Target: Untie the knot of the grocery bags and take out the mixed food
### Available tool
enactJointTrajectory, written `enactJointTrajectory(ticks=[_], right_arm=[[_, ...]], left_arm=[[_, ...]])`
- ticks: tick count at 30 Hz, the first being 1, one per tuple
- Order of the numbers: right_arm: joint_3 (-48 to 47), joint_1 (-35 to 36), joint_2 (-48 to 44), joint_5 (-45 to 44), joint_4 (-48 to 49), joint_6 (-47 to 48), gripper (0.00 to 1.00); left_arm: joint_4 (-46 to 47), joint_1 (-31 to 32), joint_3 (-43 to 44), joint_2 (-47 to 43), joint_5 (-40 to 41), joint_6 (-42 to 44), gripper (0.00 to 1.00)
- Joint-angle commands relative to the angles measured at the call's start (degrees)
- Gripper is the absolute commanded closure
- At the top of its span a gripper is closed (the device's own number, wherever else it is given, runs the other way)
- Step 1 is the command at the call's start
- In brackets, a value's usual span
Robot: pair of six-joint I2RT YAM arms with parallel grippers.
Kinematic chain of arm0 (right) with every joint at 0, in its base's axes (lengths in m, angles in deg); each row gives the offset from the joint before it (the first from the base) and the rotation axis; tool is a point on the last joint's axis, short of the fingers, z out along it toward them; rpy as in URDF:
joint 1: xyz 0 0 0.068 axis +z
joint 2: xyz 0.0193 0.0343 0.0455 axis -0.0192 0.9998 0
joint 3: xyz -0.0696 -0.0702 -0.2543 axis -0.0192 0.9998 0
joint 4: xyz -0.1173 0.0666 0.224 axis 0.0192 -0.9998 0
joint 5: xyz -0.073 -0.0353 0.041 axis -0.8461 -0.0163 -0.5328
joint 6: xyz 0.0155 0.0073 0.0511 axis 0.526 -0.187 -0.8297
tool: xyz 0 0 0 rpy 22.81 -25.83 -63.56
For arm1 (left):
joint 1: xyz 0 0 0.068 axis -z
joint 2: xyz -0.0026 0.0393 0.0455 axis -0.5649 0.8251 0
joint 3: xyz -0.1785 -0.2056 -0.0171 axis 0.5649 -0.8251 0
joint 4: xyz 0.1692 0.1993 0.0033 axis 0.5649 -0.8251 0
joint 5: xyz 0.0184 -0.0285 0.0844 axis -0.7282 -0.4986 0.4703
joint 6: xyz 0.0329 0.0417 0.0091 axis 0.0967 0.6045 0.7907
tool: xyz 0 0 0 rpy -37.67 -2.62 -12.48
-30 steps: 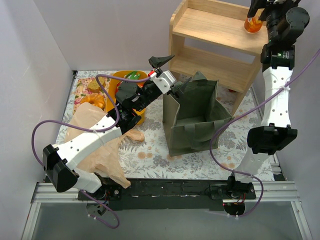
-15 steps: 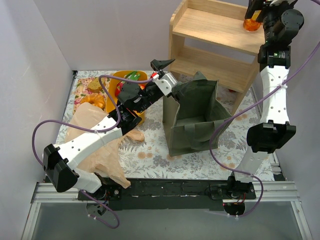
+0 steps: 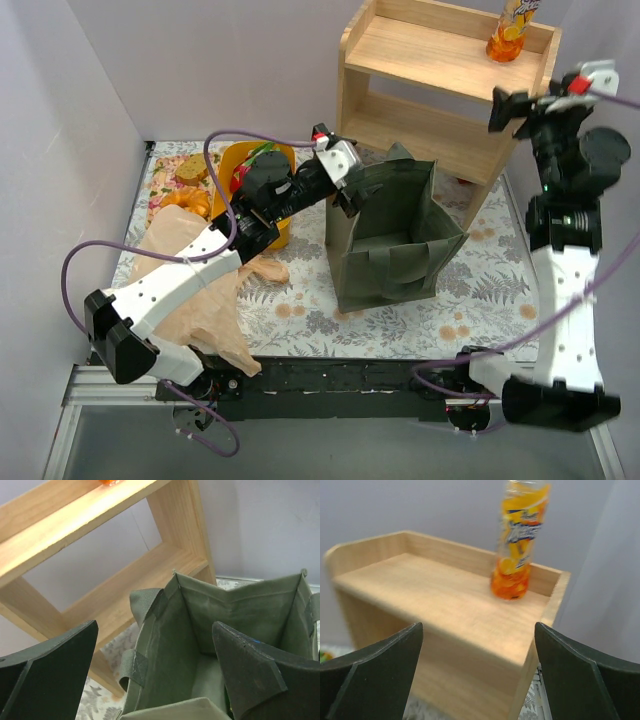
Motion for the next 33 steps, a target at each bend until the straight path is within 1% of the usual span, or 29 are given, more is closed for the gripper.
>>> enactJointTrajectory(ticks=[1, 2, 3, 4, 5, 7, 9, 10, 11, 12, 13, 14, 16, 17, 18, 19, 20, 21, 22, 23, 24, 25, 26, 27, 28, 30, 31, 33], right_arm=[[8.1, 0.3, -10.2, 20.1, -11.9, 9.3, 0.02], [7.8, 0.5, -10.5, 20.6, -15.2, 10.9, 0.02], [7.2, 0.9, -9.7, 21.1, -18.8, 14.9, 0.02], [4.4, 1.0, -8.9, 21.5, -26.8, 16.7, 0.02], [3.2, 1.2, -8.1, 22.0, -30.0, 18.7, 0.02], [0.7, 1.1, -6.3, 24.5, -37.3, 23.6, 0.02], [-1.2, 1.2, -6.9, 27.4, -38.4, 25.2, 0.02], [-1.1, 1.1, -7.3, 31.6, -38.3, 26.0, 0.02], [-0.9, 1.1, -7.7, 33.7, -37.2, 25.6, 0.02], [-1.1, 1.3, -7.7, 35.4, -37.0, 24.8, 0.02], [-1.5, 1.4, -7.3, 39.1, -37.0, 23.9, 0.02], [-1.7, 1.8, -6.7, 41.2, -38.0, 22.3, 0.02], [-2.2, 3.4, -5.4, 44.7, -39.0, 21.8, 0.02], [-2.2, 4.4, -5.2, 44.5, -39.6, 22.3, 0.02], [-1.7, 8.1, -5.2, 44.3, -40.4, 23.2, 0.02], [-1.6, 10.1, -5.2, 42.6, -40.8, 24.1, 0.02], [-1.4, 14.9, -5.2, 41.0, -41.2, 25.6, 0.02], [-0.9, 17.2, -5.0, 37.7, -42.1, 26.0, 0.02], [-0.5, 19.0, -4.7, 36.6, -42.6, 26.4, 0.02], [0.3, 21.6, -4.4, 35.8, -42.8, 25.9, 0.02], [2.6, 22.2, -4.5, 34.2, -42.2, 25.3, 0.02], [4.0, 22.7, -4.8, 33.6, -41.8, 24.9, 0.02], [5.1, 23.9, -5.5, 33.1, -41.5, 25.1, 0.06], [7.1, 24.7, -5.8, 32.0, -41.5, 25.8, 0.1], [7.8, 26.3, -5.9, 31.2, -41.5, 25.9, 0.13], [9.9, 27.6, -7.1, 29.1, -40.9, 25.9, 0.21], [12.3, 28.3, -7.5, 28.8, -40.5, 26.3, 0.3], [14.5, 28.8, -8.7, 28.4, -41.0, 27.4, 0.37]], left_arm=[[-9.7, -3.4, 7.3, 2.0, -2.7, -7.4, 0.02], [-11.3, -3.8, 10.4, 4.5, -2.8, -7.5, 0.02], [-15.0, -4.6, 12.2, 5.7, -3.2, -7.7, 0.02], [-16.4, -5.4, 13.9, 7.3, -3.5, -8.9, 0.02], [-17.7, -6.1, 16.8, 9.7, -5.5, -9.3, 0.02], [-19.9, -7.9, 19.0, 12.2, -7.5, -10.0, 0.02], [-21.2, -9.0, 21.9, 15.9, -9.6, -10.4, 0.02], [-21.7, -9.4, 23.2, 17.1, -10.5, -10.8, 0.02], [-22.5, -9.8, 24.3, 18.7, -11.5, -11.8, 0.02], [-25.1, -10.2, 27.7, 21.5, -14.0, -12.0, 0.02], [-26.4, -10.4, 29.2, 23.1, -14.9, -12.5, 0.02], [-28.9, -10.5, 30.6, 24.4, -15.8, -13.0, 0.02], [-30.6, -10.5, 32.8, 27.0, -18.2, -13.4, 0.02], [-31.2, -10.5, 33.0, 27.4, -19.1, -13.4, 0.02], [-32.1, -10.5, 33.0, 27.9, -19.8, -13.4, 0.02], [-32.5, -10.5, 32.8, 28.4, -20.7, -13.4, 0.02], [-33.3, -10.5, 32.6, 28.7, -20.9, -13.5, 0.05], [-33.7, -10.5, 32.4, 28.9, -21.2, -13.6, 0.1], [-34.1, -10.5, 32.8, 29.5, -21.5, -13.5, 0.14], [-35.1, -10.5, 33.1, 29.8, -22.2, -13.6, 0.3], [-35.8, -10.5, 33.6, 30.2, -22.9, -13.2, 0.39], [-36.4, -10.5, 35.5, 31.0, -24.5, -13.2, 0.51], [-37.5, -10.5, 36.7, 31.4, -25.2, -13.3, 0.8], [-37.9, -10.5, 37.9, 31.7, -25.6, -14.4, 0.94], [-38.0, -10.5, 39.1, 31.7, -25.8, -15.1, 1.0], [-36.8, -10.5, 42.1, 30.4, -26.5, -17.6, 1.0], [-35.3, -10.5, 42.8, 29.6, -28.1, -18.2, 1.0], [-33.8, -10.0, 43.8, 27.0, -29.4, -19.7, 1.0]])
